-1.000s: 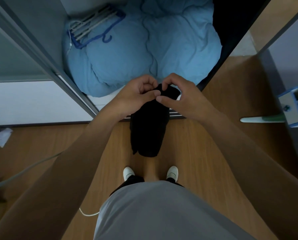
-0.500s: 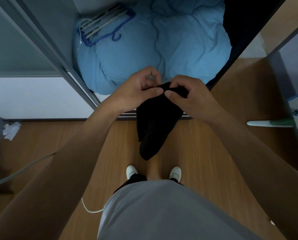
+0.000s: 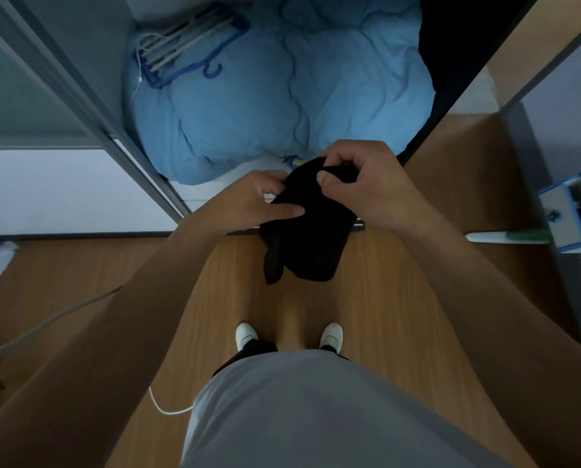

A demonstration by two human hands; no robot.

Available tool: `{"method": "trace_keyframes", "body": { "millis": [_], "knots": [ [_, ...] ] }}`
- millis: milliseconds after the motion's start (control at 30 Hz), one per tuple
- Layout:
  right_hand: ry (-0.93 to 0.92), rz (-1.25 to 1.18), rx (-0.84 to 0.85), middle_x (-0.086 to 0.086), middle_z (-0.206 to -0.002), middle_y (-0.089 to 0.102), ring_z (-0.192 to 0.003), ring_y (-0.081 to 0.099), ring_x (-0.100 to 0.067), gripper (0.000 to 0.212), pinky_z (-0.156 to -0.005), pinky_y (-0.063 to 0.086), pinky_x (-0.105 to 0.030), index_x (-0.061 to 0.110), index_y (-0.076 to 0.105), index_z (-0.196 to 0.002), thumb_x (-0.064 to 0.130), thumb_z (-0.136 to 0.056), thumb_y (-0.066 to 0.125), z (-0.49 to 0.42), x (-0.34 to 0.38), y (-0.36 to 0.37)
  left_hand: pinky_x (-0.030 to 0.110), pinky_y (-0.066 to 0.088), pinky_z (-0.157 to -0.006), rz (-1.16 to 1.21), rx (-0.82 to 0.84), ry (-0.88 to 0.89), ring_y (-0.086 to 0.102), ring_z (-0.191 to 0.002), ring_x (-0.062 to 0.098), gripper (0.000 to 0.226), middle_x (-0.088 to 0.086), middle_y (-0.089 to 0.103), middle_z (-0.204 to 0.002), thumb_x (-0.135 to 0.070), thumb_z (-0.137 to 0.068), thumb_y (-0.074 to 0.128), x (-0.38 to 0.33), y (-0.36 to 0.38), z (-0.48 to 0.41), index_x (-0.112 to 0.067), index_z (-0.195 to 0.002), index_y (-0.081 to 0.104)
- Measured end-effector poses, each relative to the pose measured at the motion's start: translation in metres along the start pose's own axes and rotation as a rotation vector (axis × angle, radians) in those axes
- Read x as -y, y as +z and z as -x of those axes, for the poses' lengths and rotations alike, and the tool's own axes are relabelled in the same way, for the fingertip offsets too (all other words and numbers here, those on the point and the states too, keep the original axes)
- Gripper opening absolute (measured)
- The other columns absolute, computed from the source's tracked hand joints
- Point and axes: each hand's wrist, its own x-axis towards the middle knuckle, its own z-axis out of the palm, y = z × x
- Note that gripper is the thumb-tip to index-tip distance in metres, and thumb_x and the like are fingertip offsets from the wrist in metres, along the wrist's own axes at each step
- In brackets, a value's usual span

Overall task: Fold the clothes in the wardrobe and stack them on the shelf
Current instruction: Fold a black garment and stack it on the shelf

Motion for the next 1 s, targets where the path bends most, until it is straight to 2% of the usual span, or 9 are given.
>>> {"method": "trace_keyframes", "body": {
  "millis": [100,200,300,400,533,600,833,900,1000],
  "knots": [
    [-0.021,-0.015,-0.022,-0.027,-0.088,0.067,-0.087,0.064,-0.038,0.015,-0.077,0.052,-0.044,-0.01,0.056,-0.072,-0.006,-0.083,0.065,-0.001,0.002,-0.002,0.017,0.044,-0.088,-0.04,0.041,-0.052,0.062,-0.093,-0.002,0.016,-0.001,0.067,-0.104,-0.013,-0.09,0.073,0.018,0.008,-0.001,0.0,-0.098,0.073],
    [-0.025,-0.013,-0.017,-0.032,-0.086,0.065,-0.086,0.063,-0.041,0.018,-0.071,0.051,-0.043,-0.011,0.051,-0.068,-0.007,-0.079,0.065,0.001,0.001,-0.003,0.022,0.046,-0.091,-0.141,0.046,-0.179,0.064,-0.101,0.007,0.031,0.002,0.07,-0.113,-0.016,-0.09,0.071,0.036,0.014,-0.001,-0.005,-0.119,0.067],
    [0.017,-0.017,-0.032,-0.026,-0.085,0.066,-0.087,0.067,-0.023,0.019,-0.072,0.049,-0.032,-0.01,0.05,-0.067,-0.009,-0.078,0.065,0.006,-0.003,-0.003,0.022,0.046,-0.076,-0.139,0.017,-0.205,0.064,-0.084,0.001,0.004,-0.001,0.071,-0.092,-0.009,-0.09,0.07,0.046,0.013,0.005,-0.009,-0.094,0.07],
    [0.061,-0.081,-0.029,-0.01,-0.087,0.068,-0.083,0.064,-0.005,0.018,-0.073,0.048,-0.021,-0.008,0.051,-0.066,-0.011,-0.079,0.063,0.011,-0.008,-0.006,0.007,0.037,-0.066,0.029,-0.05,-0.224,0.056,-0.065,-0.009,0.041,-0.021,0.061,-0.07,-0.003,-0.089,0.071,0.053,0.009,0.013,-0.031,-0.061,0.064],
    [0.046,-0.054,0.018,-0.011,-0.089,0.07,-0.089,0.067,-0.013,0.018,-0.075,0.049,-0.018,-0.009,0.052,-0.067,-0.011,-0.08,0.064,0.01,-0.011,-0.013,0.013,0.042,-0.076,0.241,-0.243,-0.226,0.058,-0.076,0.001,0.004,-0.002,0.059,-0.088,0.001,-0.088,0.069,0.055,-0.001,0.02,0.0,-0.087,0.073],
    [0.045,-0.033,0.043,-0.017,-0.093,0.071,-0.087,0.068,-0.015,0.017,-0.075,0.051,-0.019,-0.01,0.053,-0.067,-0.01,-0.08,0.065,0.01,-0.013,-0.015,0.012,0.045,-0.078,0.276,-0.321,-0.226,0.06,-0.078,-0.001,0.008,-0.001,0.06,-0.093,0.001,-0.088,0.069,0.057,-0.009,0.02,-0.003,-0.094,0.073],
    [0.138,0.034,0.075,-0.028,-0.08,0.06,-0.084,0.066,-0.026,0.026,-0.067,0.044,-0.029,-0.002,0.041,-0.065,-0.006,-0.077,0.063,0.006,-0.023,-0.01,0.017,0.053,-0.065,0.247,-0.448,-0.251,0.068,-0.071,0.006,0.01,-0.008,0.073,-0.075,-0.024,-0.082,0.079,0.056,-0.028,0.019,-0.024,-0.072,0.076],
    [0.21,0.074,0.127,-0.012,-0.071,0.054,-0.065,0.052,-0.019,0.027,-0.063,0.038,-0.029,0.008,0.042,-0.067,-0.003,-0.078,0.063,0.004,-0.027,-0.012,0.015,0.051,-0.065,0.21,-0.455,-0.226,0.067,-0.07,0.003,0.015,-0.012,0.072,-0.075,-0.022,-0.079,0.081,0.053,-0.031,0.017,-0.027,-0.067,0.075],
    [0.275,0.047,0.176,0.009,-0.078,0.054,-0.065,0.049,0.003,0.025,-0.062,0.039,-0.014,0.018,0.053,-0.083,-0.006,-0.082,0.059,0.004,-0.031,-0.012,0.014,0.05,-0.065,0.128,-0.455,-0.19,0.063,-0.068,0.002,0.015,-0.012,0.067,-0.073,-0.017,-0.078,0.084,0.05,-0.034,0.016,-0.021,-0.068,0.073]
  ]
}}
